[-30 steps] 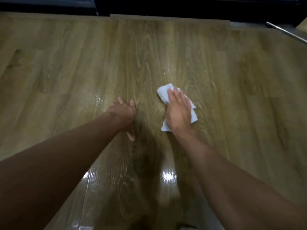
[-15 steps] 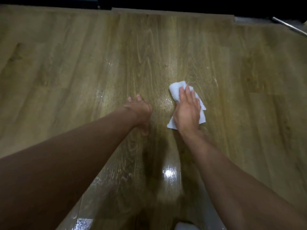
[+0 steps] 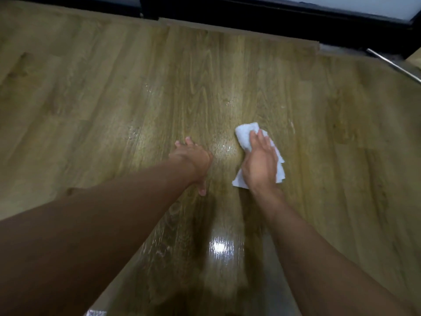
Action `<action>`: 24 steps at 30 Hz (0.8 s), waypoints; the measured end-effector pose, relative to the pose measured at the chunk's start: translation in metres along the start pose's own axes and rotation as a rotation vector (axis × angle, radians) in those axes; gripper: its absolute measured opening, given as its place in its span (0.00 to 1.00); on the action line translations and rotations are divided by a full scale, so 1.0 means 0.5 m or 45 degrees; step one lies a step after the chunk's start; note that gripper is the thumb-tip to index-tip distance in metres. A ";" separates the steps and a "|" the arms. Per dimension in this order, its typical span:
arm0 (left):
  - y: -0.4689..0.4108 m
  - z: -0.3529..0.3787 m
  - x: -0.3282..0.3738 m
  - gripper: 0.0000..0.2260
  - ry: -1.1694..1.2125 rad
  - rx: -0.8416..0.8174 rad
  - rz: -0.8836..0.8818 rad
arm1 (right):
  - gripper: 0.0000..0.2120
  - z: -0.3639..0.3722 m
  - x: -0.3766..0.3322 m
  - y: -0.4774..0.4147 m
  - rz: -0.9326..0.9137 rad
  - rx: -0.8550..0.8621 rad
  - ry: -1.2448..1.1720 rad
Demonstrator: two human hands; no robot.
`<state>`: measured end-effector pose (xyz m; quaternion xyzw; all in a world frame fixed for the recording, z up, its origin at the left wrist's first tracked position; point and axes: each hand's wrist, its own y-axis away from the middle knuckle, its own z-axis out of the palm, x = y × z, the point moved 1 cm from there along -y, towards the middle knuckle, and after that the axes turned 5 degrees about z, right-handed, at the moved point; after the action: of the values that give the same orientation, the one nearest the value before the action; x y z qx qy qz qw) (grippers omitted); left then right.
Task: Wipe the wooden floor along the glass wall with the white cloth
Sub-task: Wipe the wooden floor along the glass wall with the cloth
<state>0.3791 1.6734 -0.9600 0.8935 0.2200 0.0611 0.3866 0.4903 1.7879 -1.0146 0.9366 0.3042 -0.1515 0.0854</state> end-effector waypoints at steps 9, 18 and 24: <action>-0.012 -0.019 0.008 0.50 -0.095 0.036 0.115 | 0.25 0.004 0.057 0.084 -0.191 -0.049 0.012; 0.002 -0.015 0.065 0.42 -0.116 0.172 0.243 | 0.29 0.011 0.021 0.016 -0.192 -0.062 0.071; -0.024 -0.020 0.098 0.45 -0.206 0.053 0.247 | 0.26 -0.061 0.195 0.053 -0.301 -0.020 -0.038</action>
<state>0.4162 1.7088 -0.9646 0.9204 0.1019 0.0213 0.3769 0.5880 1.8270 -1.0170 0.8912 0.4124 -0.1720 0.0786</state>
